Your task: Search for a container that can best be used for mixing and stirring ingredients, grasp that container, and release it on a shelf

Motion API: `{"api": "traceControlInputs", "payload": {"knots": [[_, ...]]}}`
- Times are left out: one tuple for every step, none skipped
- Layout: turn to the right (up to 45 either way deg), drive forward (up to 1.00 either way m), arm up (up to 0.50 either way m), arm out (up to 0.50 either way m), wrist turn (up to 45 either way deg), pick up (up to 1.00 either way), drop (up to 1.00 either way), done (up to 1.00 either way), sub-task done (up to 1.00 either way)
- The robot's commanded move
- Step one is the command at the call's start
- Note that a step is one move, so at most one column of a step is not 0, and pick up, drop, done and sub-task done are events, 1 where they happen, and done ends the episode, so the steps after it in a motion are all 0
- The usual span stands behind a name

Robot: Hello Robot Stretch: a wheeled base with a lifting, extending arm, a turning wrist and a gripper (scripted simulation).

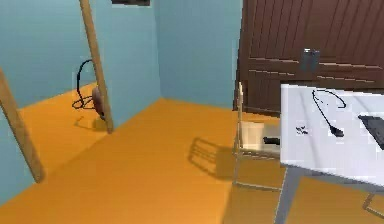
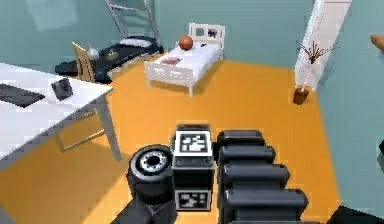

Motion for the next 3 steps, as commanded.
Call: {"api": "traceControlInputs", "payload": {"knots": [[-45.0,0.00,0.00,0.00,0.0,0.00,0.00,0.00,0.00],[-21.0,0.00,0.00,0.00,0.0,0.00,0.00,0.00,0.00],[0.0,0.05,0.00,0.00,0.0,0.00,0.00,0.00,0.00]]}}
